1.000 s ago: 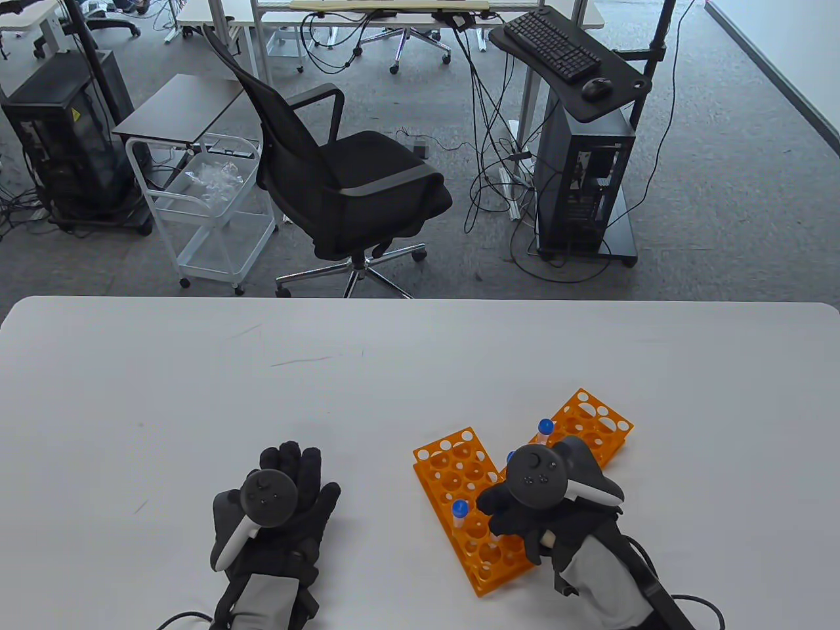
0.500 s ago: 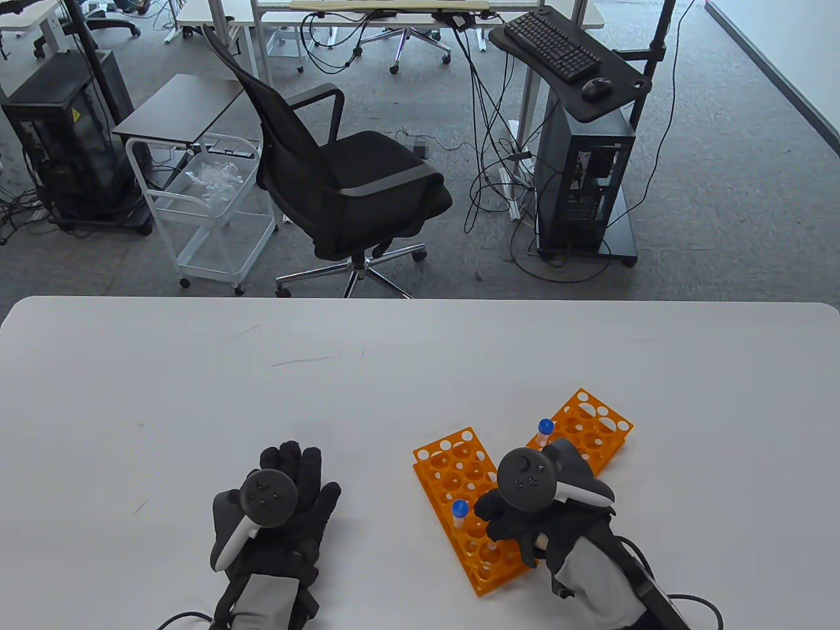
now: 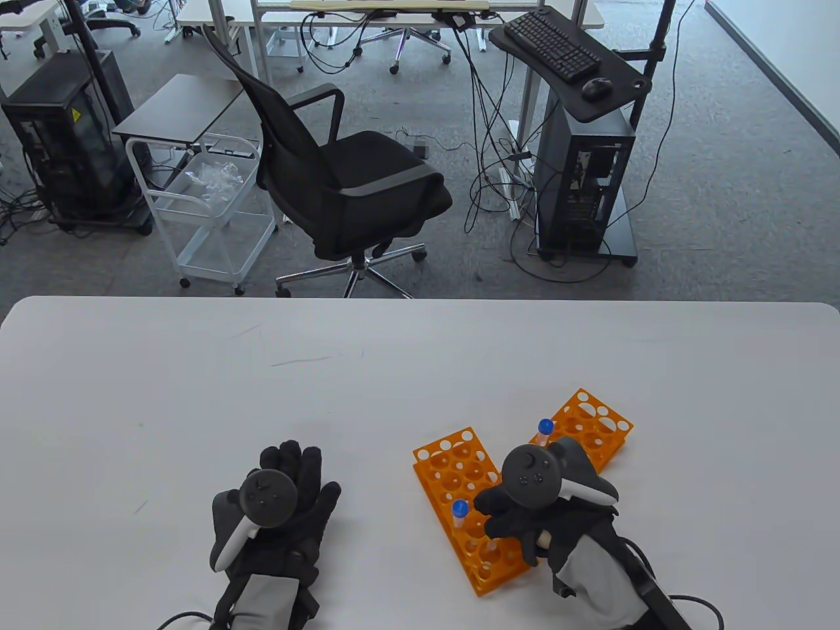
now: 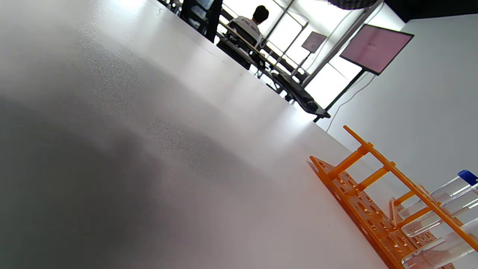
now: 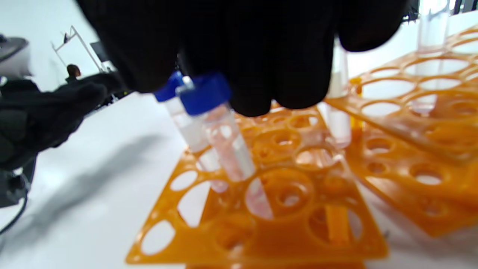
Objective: Transfer 4 test tubes between racks (Right hand only)
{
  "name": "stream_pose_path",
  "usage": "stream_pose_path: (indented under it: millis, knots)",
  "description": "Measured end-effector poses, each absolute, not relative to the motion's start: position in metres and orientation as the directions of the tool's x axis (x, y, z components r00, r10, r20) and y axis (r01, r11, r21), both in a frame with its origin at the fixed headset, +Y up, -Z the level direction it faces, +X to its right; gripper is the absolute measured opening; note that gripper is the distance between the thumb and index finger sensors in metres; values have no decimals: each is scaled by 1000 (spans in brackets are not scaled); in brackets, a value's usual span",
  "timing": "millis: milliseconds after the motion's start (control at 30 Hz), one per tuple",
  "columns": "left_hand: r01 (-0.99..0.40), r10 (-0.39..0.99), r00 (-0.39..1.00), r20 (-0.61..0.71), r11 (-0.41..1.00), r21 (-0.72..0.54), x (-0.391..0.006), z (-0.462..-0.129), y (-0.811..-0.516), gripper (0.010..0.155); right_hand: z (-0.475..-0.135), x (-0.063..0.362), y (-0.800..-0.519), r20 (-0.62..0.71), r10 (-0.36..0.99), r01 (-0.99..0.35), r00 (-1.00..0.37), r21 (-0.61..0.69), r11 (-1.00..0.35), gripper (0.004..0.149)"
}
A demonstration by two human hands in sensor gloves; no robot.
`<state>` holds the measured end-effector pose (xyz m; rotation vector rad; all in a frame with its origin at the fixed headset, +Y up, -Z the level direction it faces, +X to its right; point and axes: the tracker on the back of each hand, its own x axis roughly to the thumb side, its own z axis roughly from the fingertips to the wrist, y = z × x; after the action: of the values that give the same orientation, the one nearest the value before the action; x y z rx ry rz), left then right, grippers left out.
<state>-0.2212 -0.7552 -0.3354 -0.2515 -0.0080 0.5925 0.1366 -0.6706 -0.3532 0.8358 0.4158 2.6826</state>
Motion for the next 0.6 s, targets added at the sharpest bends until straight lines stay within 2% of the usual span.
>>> stream_pose_path:
  millis: [367,600]
  knots:
    - [-555,558,827,-60,797,-238,-221,-336,-756,68,-362,172,-644,466,451,-426,-761,166,-890,47]
    - [-569,575,817,-48,789,-231,-221,-336,-753,68,-366,179,-644,435,403,-442,-805,13,-897,48]
